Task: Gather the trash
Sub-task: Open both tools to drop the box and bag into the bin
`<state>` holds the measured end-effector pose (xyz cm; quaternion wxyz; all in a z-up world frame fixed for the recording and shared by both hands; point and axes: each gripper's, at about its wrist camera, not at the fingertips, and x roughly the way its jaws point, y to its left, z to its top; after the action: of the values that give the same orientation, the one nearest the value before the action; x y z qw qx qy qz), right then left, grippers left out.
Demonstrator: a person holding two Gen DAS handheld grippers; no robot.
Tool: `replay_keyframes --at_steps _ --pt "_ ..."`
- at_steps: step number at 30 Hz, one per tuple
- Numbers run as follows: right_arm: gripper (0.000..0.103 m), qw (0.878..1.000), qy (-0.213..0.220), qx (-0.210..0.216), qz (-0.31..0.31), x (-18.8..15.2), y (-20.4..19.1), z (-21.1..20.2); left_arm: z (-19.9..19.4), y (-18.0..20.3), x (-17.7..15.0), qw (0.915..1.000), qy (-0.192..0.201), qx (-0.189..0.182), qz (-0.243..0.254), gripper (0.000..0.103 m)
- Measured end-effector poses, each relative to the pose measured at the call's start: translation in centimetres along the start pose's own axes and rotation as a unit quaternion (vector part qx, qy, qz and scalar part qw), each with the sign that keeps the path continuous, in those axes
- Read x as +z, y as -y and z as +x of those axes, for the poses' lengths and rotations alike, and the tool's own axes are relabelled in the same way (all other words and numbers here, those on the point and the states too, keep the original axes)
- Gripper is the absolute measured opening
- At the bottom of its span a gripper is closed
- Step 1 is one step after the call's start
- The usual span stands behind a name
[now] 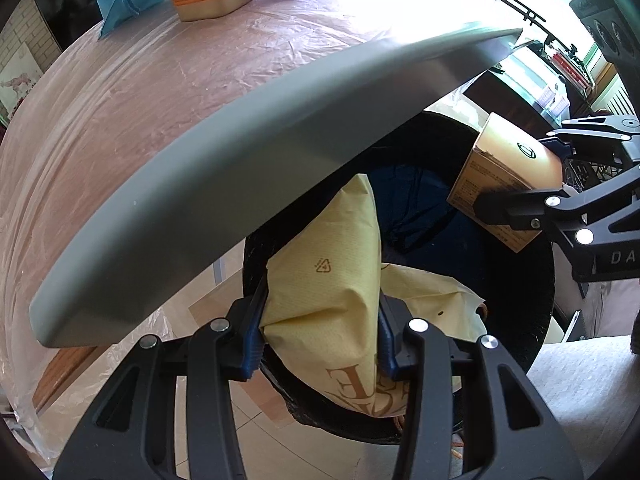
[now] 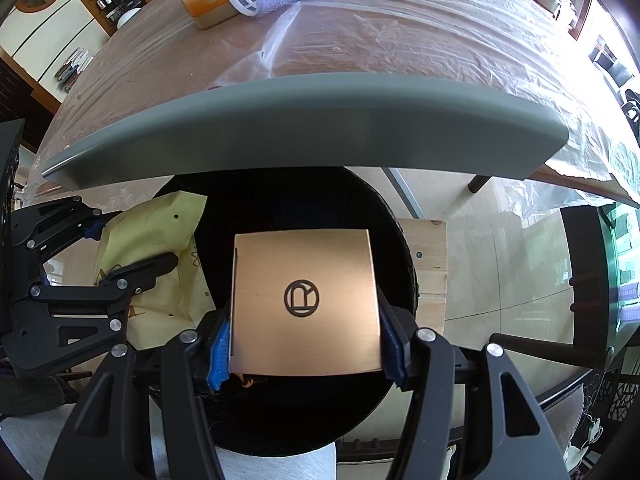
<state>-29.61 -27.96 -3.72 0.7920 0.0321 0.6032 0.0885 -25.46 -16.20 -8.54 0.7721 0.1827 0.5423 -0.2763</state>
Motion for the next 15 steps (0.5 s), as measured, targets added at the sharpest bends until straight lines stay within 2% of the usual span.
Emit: replay_keyframes --at_steps 3,5,7,8,9,11,15 --pt "0.057 1.0 -0.001 0.0 0.0 0.2 0.0 0.0 0.1 -0.2 0.0 1.0 0.0 -0.003 -0.003 0.045" --pt "0.058 1.0 -0.001 0.002 -0.001 0.2 -0.1 -0.1 0.1 -0.5 -0.1 0.9997 -0.002 -0.025 -0.005 0.046" --pt "0.061 1.0 -0.004 0.01 0.0 0.2 -0.2 -0.2 -0.2 -0.6 -0.2 0.9995 0.001 -0.033 -0.001 0.054" --pt "0.071 1.0 -0.009 0.011 0.001 0.2 0.0 -0.3 -0.4 -0.5 -0.2 0.9997 0.002 -0.026 0.003 0.067" --pt "0.077 1.0 -0.012 0.01 0.003 0.1 0.1 -0.6 -0.6 -0.4 -0.4 0.9997 0.002 -0.024 0.003 0.075" --pt "0.077 1.0 -0.009 0.014 0.005 -0.2 0.4 -1.4 -1.4 -0.3 -0.8 0.9999 0.008 -0.011 0.005 0.08" --pt "0.077 1.0 0.017 0.018 0.015 -1.1 1.1 -4.7 -4.1 -0.7 -1.7 0.9995 0.032 -0.005 -0.001 0.08"
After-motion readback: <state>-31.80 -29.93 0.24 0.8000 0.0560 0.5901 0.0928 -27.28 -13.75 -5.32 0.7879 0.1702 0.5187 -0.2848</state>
